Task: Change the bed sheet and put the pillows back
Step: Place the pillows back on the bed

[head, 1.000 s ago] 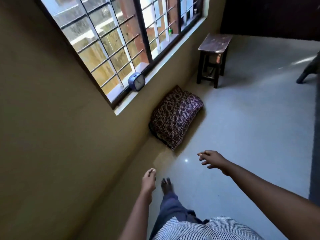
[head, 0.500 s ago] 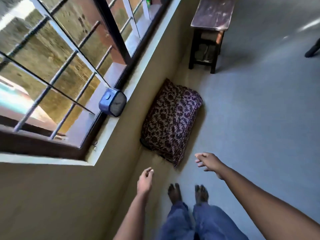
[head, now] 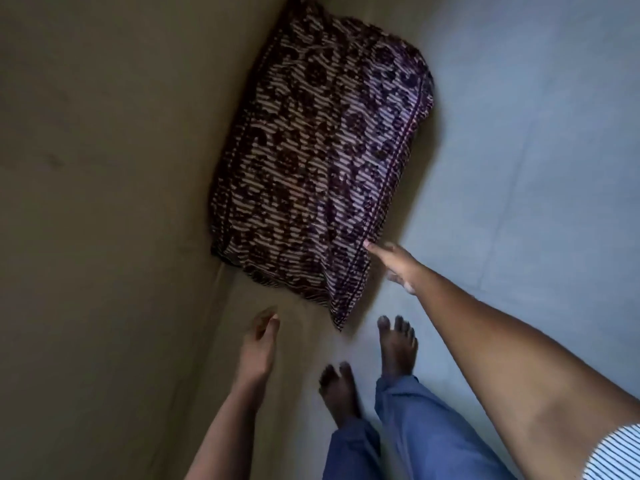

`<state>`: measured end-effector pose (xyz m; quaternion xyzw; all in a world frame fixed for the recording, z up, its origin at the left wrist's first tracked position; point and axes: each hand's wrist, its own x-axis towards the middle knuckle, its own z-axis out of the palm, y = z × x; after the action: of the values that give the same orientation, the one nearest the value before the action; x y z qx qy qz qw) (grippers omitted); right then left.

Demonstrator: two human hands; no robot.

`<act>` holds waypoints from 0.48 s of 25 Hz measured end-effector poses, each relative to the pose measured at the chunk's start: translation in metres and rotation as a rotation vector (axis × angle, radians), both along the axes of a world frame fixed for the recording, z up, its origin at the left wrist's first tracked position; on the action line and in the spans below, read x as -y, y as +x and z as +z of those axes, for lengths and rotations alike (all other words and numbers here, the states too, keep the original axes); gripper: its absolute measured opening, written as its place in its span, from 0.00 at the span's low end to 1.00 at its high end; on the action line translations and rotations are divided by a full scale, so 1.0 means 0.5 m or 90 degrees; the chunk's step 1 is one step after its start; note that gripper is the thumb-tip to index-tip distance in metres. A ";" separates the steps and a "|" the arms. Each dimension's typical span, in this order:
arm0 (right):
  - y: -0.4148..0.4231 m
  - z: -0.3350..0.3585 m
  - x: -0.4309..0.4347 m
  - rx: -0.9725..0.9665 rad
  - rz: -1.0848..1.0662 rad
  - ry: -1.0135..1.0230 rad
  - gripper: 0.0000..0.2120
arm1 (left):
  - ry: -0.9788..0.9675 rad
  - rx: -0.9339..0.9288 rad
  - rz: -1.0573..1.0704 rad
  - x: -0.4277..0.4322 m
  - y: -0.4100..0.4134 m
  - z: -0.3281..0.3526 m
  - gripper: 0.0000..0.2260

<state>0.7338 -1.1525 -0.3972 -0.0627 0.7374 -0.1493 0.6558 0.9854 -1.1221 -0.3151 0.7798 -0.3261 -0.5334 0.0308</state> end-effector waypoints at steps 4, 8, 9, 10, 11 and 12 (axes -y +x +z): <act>0.049 -0.145 0.078 0.128 -0.205 -0.042 0.48 | 0.004 -0.021 -0.008 -0.006 -0.004 -0.087 0.13; 0.034 -0.294 0.029 -0.060 -0.224 -0.116 0.48 | 0.010 -0.021 -0.022 -0.007 0.001 -0.067 0.12; 0.029 -0.222 0.026 -0.113 -0.205 -0.101 0.40 | 0.008 -0.028 -0.030 -0.004 0.000 -0.039 0.12; 0.025 -0.139 0.023 -0.148 -0.189 -0.097 0.34 | 0.004 -0.034 -0.039 0.000 -0.001 -0.005 0.11; 0.018 -0.078 0.017 -0.171 -0.159 -0.096 0.29 | -0.009 -0.038 -0.053 0.007 -0.004 0.034 0.10; 0.014 -0.013 0.014 -0.181 -0.127 -0.105 0.25 | -0.023 -0.042 -0.066 0.015 -0.007 0.068 0.09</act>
<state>0.7407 -1.1597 -0.4039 -0.0630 0.8106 -0.2630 0.5195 0.9820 -1.1297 -0.2808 0.7435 -0.3741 -0.5536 0.0278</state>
